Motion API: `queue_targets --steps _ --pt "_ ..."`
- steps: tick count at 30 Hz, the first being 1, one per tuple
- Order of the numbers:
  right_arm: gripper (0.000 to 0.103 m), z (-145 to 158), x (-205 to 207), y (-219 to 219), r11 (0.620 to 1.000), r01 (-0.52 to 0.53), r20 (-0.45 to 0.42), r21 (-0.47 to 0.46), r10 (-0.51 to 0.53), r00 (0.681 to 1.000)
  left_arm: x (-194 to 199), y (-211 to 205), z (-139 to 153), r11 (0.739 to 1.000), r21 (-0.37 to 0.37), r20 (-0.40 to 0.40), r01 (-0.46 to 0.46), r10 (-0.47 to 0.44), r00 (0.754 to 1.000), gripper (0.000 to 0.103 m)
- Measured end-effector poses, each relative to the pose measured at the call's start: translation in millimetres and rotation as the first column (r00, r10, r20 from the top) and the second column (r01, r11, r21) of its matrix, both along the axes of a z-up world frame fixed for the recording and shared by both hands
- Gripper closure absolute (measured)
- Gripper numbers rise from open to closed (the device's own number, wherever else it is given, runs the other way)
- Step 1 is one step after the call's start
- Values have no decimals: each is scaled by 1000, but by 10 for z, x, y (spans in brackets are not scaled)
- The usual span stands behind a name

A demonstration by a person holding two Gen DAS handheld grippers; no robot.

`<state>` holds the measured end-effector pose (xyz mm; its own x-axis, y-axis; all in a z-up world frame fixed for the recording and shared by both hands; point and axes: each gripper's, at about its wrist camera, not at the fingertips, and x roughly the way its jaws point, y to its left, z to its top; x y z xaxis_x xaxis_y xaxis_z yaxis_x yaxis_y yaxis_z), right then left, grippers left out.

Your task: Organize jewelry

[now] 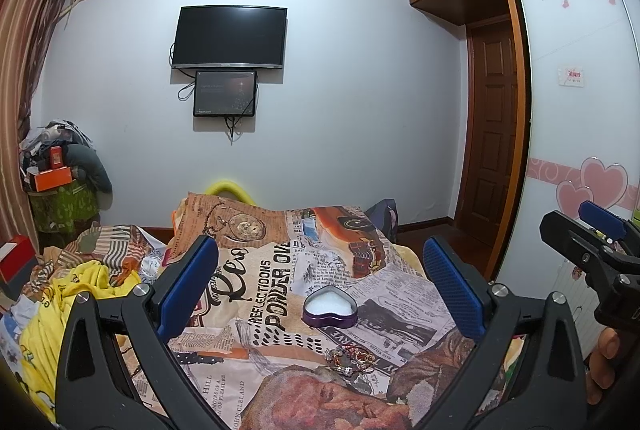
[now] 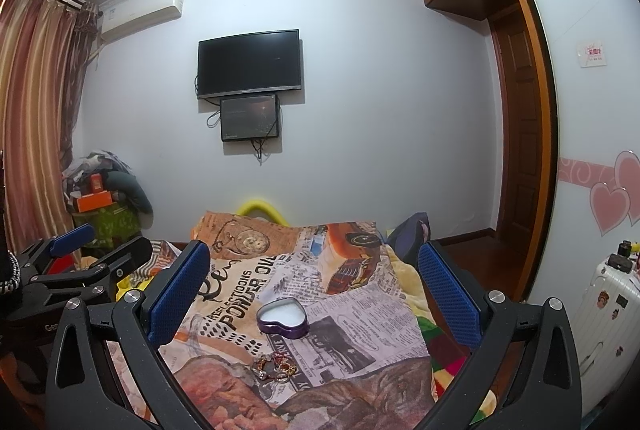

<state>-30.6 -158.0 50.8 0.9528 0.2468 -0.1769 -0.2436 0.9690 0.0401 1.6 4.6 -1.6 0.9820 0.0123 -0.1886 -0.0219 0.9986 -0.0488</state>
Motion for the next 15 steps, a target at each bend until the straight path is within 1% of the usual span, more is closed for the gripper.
queue_targets --steps 15 --pt "0 2 -9 10 1000 -1 0 -2 1 1000 -2 -11 -28 1000 -3 1 -2 2 1000 0"
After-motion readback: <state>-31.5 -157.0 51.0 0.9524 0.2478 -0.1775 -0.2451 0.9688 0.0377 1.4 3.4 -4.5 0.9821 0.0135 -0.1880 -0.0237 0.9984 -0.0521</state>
